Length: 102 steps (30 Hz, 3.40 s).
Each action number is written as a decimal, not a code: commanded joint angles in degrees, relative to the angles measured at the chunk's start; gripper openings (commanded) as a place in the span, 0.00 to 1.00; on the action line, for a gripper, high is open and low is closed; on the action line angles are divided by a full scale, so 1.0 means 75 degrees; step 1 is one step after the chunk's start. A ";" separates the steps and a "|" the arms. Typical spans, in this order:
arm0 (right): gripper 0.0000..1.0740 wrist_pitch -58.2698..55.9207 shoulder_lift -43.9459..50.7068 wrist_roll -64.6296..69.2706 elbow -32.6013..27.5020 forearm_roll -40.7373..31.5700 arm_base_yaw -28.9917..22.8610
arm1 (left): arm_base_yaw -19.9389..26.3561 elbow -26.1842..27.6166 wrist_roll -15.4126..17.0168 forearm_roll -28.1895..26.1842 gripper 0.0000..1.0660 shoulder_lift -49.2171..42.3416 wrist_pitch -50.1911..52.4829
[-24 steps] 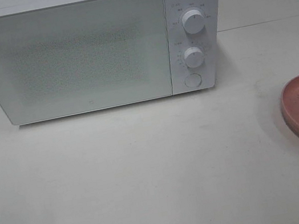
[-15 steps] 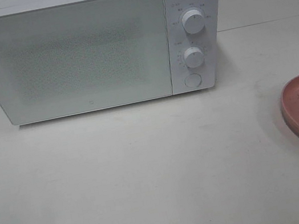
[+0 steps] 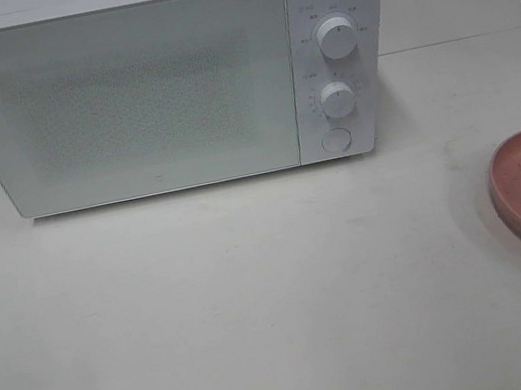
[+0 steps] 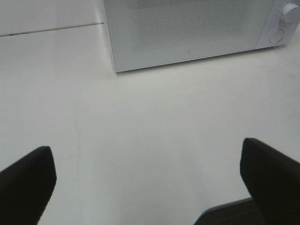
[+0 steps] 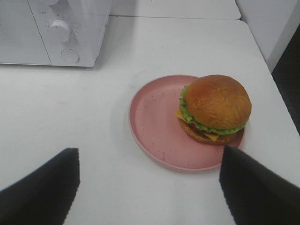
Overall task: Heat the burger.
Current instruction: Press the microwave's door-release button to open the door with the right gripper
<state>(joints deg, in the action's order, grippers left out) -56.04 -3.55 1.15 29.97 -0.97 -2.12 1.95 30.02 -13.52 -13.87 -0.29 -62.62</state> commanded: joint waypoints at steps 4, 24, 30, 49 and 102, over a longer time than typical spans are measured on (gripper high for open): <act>0.71 0.0772 -0.1001 0.0015 0.0107 0.0008 -0.0008 | -0.0023 -0.0015 0.0053 -0.0023 0.94 -0.0183 0.0061; 0.71 0.3094 -0.3835 0.0023 0.0107 0.0008 -0.0008 | -0.0023 -0.0015 0.0053 -0.0023 0.94 -0.0183 0.0061; 0.71 0.3690 -0.4538 0.0023 0.0107 0.0008 -0.0008 | -0.0023 -0.0015 0.0053 -0.0023 0.94 -0.0183 0.0061; 0.71 0.6348 -0.6723 0.0237 0.0107 0.0000 -0.0008 | -0.0023 -0.0015 0.0053 -0.0023 0.94 -0.0183 0.0061; 0.71 1.5722 -1.0932 -0.2460 -0.1887 -0.5111 -0.4439 | -0.0023 -0.0015 0.0053 -0.0015 0.94 -0.0183 0.0061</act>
<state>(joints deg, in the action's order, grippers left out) 58.61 -84.68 -16.56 15.93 -37.30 -33.98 1.95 30.02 -13.52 -13.87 -0.29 -62.62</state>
